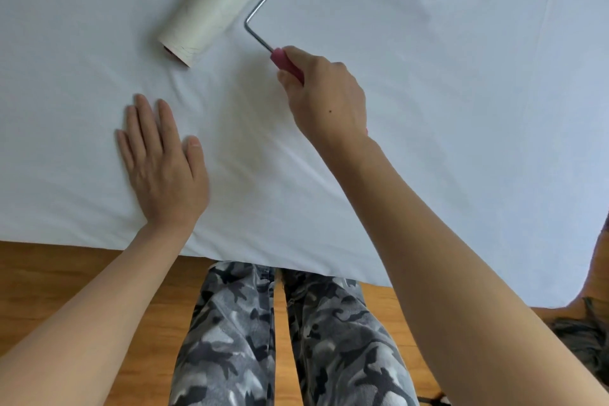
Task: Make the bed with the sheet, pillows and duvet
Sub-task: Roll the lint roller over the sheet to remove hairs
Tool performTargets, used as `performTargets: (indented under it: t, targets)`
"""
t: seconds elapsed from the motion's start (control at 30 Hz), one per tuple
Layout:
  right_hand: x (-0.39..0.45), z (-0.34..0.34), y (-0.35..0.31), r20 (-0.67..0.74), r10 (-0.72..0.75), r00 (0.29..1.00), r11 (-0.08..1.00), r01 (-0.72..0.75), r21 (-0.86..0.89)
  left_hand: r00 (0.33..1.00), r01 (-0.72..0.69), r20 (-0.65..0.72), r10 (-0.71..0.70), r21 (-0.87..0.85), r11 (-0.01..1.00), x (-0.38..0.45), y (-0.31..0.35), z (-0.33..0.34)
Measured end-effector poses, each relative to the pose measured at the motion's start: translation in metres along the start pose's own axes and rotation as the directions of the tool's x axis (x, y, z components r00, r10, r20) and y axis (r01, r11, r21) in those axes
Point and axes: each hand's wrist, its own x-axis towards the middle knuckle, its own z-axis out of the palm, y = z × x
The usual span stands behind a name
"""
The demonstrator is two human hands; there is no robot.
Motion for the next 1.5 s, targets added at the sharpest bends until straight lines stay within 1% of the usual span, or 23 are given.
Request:
performTargets:
  t: [0.1, 0.2, 0.27, 0.37, 0.5, 0.67, 0.83, 0.97, 1.03, 1.07, 1.1, 1.17, 1.27, 1.33, 1.43, 1.5]
  targets:
    - [-0.007, 0.0, 0.005, -0.007, 0.007, 1.0, 1.0, -0.007, 0.007, 1.0, -0.012, 0.005, 0.012, -0.003, 1.0, -0.001, -0.001, -0.001]
    - [-0.032, -0.004, 0.032, -0.001, 0.036, 0.999, 0.998, -0.036, 0.046, 1.0, -0.004, 0.012, 0.004, -0.007, 1.0, -0.002, -0.001, 0.0]
    - [-0.056, -0.01, 0.056, 0.008, 0.07, 0.997, 0.996, -0.071, 0.056, 1.0, -0.002, 0.016, 0.002, -0.009, 1.0, -0.002, -0.001, 0.0]
    - [-0.103, -0.021, 0.096, -0.008, 0.121, 0.993, 0.993, -0.121, 0.017, 1.0, -0.003, 0.019, 0.004, -0.011, 1.0, -0.002, -0.001, 0.001]
    - [-0.165, -0.037, 0.141, -0.024, 0.196, 0.98, 0.98, -0.195, 0.033, 1.0, 0.011, 0.015, -0.011, -0.025, 1.0, -0.001, 0.0, 0.0]
    - [-0.201, -0.05, 0.161, -0.083, 0.266, 0.96, 0.962, -0.259, 0.084, 1.0, 0.004, 0.022, -0.004, -0.019, 1.0, -0.002, 0.0, -0.003]
    - [-0.203, -0.053, 0.142, -0.102, 0.283, 0.954, 0.949, -0.263, 0.176, 0.998, -0.035, 0.06, 0.038, -0.046, 0.998, -0.007, -0.011, -0.01]
    - [-0.207, -0.046, 0.122, -0.085, 0.21, 0.974, 0.966, -0.193, 0.172, 0.997, -0.046, 0.054, 0.048, -0.027, 0.999, -0.02, -0.036, -0.015]
    - [-0.209, -0.035, 0.112, -0.051, 0.175, 0.983, 0.978, -0.168, 0.122, 0.998, -0.043, 0.042, 0.044, -0.014, 0.999, -0.022, -0.047, -0.015]
    - [-0.208, -0.028, 0.107, -0.02, 0.168, 0.986, 0.984, -0.166, 0.067, 0.999, -0.039, 0.035, 0.04, -0.01, 0.999, -0.023, -0.052, -0.015]
    - [-0.206, -0.02, 0.101, 0.013, 0.177, 0.984, 0.984, -0.178, 0.008, 0.999, -0.032, 0.03, 0.032, -0.011, 0.999, -0.023, -0.056, -0.015]
    - [-0.198, -0.002, 0.089, 0.051, 0.207, 0.977, 0.978, -0.204, -0.048, 1.0, -0.006, 0.024, 0.007, -0.018, 1.0, -0.025, -0.061, -0.014]
    - [-0.17, 0.016, 0.062, 0.042, 0.169, 0.985, 0.984, -0.166, -0.069, 0.998, 0.055, -0.022, -0.056, -0.032, 0.998, -0.028, -0.068, -0.013]
    - [-0.144, 0.025, 0.036, 0.047, 0.122, 0.991, 0.992, -0.119, -0.052, 0.995, 0.085, -0.039, -0.086, -0.038, 0.996, -0.03, -0.073, -0.013]
    - [-0.098, 0.04, -0.011, 0.119, 0.029, 0.992, 0.999, -0.03, 0.01, 0.996, 0.082, -0.027, -0.083, -0.038, 0.996, -0.031, -0.08, -0.013]
    - [-0.065, 0.048, -0.043, 0.165, -0.008, 0.986, 0.999, 0.003, 0.032, 0.997, 0.078, -0.014, -0.078, -0.034, 0.996, -0.031, -0.081, -0.013]
